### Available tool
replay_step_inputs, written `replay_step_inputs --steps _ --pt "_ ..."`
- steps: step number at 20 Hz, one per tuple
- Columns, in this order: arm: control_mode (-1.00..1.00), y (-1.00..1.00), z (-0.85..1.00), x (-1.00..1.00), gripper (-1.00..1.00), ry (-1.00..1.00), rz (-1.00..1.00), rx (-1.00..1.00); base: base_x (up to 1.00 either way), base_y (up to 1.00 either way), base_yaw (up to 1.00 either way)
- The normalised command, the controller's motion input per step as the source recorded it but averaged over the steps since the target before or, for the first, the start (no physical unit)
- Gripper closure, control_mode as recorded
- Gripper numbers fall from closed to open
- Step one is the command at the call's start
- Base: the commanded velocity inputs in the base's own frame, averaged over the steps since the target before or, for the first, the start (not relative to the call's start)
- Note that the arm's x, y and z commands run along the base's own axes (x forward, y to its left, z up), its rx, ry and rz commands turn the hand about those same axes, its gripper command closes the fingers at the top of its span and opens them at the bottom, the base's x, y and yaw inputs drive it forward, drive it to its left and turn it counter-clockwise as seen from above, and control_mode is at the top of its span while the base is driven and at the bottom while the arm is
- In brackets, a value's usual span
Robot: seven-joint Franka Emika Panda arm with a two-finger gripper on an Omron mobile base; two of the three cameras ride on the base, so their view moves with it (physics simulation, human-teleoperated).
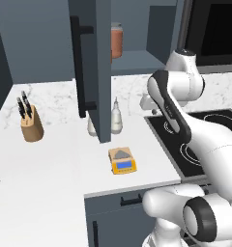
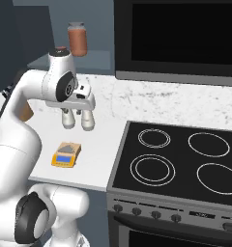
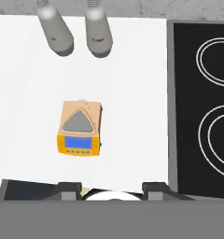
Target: Pick the jam and place it on the digital scale for weighing, and close the cabinet.
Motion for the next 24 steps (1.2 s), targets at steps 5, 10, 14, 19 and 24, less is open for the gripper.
replay_step_inputs --steps 5,10,14,19,24 --pt "-1.0 0.0 0.0 -0.3 -1.0 -0.08 0.0 0.0 0.0 0.0 0.0" --pt "-1.0 0.01 0.06 -0.29 -1.0 -0.12 0.0 0.04 0.0 0.0 0.0" --pt "-1.0 0.11 0.65 -0.23 -1.0 -0.1 0.0 0.0 0.0 0.0 0.0" --pt "-1.0 0.06 0.87 -0.19 -1.0 -0.11 0.06 0.0 0.0 0.0 0.0" --pt "-1.0 0.19 0.73 -0.02 -1.0 -0.1 0.08 0.0 0.0 0.0 0.0"
